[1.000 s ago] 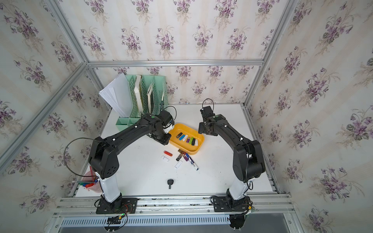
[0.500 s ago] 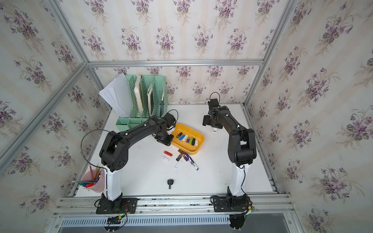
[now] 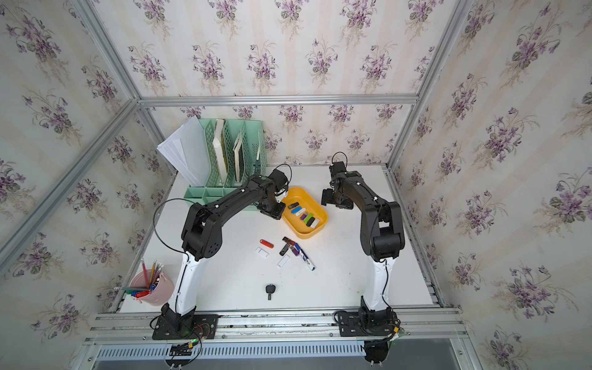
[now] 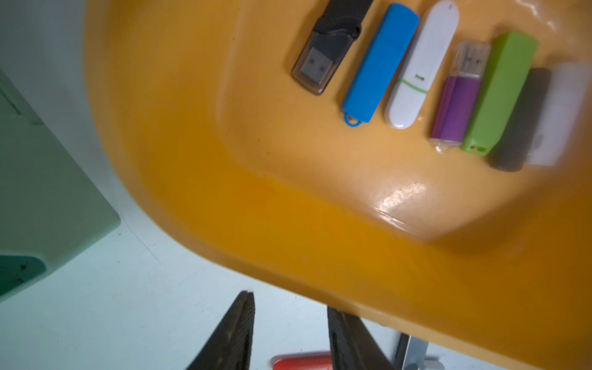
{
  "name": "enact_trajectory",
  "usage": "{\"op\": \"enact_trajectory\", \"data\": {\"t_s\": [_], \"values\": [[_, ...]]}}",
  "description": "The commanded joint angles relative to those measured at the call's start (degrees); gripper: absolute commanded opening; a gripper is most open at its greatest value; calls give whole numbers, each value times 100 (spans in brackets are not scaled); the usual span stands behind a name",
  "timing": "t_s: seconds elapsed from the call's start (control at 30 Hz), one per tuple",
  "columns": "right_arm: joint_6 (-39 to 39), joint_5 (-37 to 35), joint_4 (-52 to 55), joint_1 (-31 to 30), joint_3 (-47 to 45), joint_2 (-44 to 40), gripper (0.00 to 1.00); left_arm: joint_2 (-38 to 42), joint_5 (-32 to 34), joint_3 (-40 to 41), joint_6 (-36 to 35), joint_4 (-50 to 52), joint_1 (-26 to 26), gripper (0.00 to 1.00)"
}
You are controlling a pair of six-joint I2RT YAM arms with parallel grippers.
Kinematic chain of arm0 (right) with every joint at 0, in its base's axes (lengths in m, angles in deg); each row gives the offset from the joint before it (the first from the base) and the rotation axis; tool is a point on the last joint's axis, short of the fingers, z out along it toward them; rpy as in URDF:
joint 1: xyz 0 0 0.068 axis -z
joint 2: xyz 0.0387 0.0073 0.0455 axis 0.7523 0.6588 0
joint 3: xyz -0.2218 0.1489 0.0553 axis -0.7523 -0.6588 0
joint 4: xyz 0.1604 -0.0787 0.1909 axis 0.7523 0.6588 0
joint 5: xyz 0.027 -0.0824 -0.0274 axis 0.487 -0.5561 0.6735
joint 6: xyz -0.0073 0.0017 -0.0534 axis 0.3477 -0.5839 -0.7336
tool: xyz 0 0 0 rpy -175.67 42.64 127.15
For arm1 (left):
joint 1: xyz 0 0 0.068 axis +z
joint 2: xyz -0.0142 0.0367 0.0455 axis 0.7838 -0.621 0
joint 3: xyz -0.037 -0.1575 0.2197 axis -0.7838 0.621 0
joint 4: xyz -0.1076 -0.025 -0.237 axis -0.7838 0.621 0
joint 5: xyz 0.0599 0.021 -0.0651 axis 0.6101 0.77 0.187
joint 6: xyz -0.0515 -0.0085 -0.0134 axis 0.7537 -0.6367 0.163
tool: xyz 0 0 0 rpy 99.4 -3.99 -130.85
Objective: Put the usb flash drive into the storage box
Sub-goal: Move the storage box to the center of the board.
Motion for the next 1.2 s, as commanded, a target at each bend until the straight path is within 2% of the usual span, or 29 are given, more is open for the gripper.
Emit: {"op": "enact_trajectory", "data": {"t_s": [0.0, 0.3, 0.47, 0.87, 1.17], "values": [[-85, 28, -6, 0, -178, -64, 89, -214, -123, -393, -121, 291, 1, 44], [-48, 49, -56, 0, -775, -500, 89, -700, -440, -1333, -122, 572, -3, 44], [63, -126, -54, -6, -1084, -861, 89, -677, -602, -1295, -90, 529, -14, 44], [176, -536, 283, -7, -1123, -1576, 89, -860, -841, -1398, -4, 311, -190, 45], [-186, 50, 352, -102, -1375, -2327, 88, -1140, -856, -2079, 23, 425, -68, 51]]}}
